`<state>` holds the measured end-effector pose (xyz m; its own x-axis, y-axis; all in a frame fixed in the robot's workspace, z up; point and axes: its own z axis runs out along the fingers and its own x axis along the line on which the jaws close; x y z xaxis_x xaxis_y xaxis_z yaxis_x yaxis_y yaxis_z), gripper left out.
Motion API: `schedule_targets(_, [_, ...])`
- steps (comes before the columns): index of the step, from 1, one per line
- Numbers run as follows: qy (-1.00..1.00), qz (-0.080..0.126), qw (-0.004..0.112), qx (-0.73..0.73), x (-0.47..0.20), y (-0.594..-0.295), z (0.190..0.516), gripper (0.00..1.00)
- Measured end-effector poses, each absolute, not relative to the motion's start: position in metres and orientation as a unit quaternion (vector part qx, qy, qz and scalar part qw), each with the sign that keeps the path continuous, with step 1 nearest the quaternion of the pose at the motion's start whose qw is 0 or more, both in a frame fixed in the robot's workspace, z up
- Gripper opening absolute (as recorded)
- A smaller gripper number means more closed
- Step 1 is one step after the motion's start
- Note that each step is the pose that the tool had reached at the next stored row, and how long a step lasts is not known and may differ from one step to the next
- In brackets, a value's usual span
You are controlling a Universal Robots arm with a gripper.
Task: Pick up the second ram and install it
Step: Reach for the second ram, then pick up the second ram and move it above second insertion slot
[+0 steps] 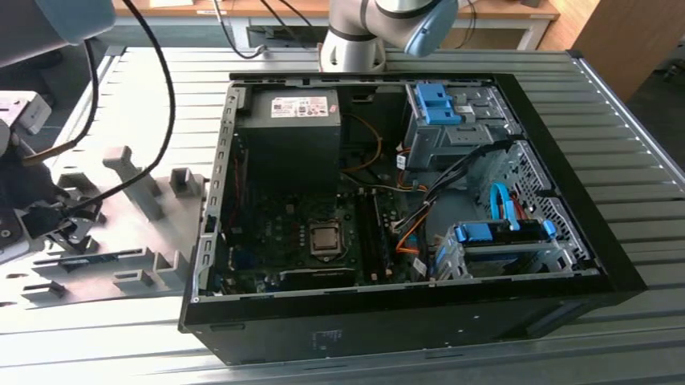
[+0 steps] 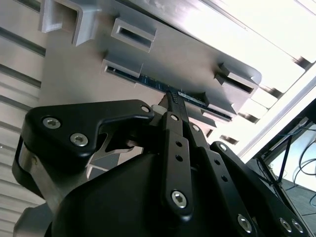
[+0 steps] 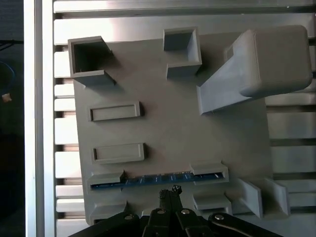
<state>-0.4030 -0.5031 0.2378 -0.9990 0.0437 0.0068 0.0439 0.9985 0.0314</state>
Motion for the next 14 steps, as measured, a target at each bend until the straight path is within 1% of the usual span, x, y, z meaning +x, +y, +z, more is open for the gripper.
schedule_targets(14, [-1.0,-0.016,0.003,-0.022,-0.4029,-0.5031,0.2335,0.11])
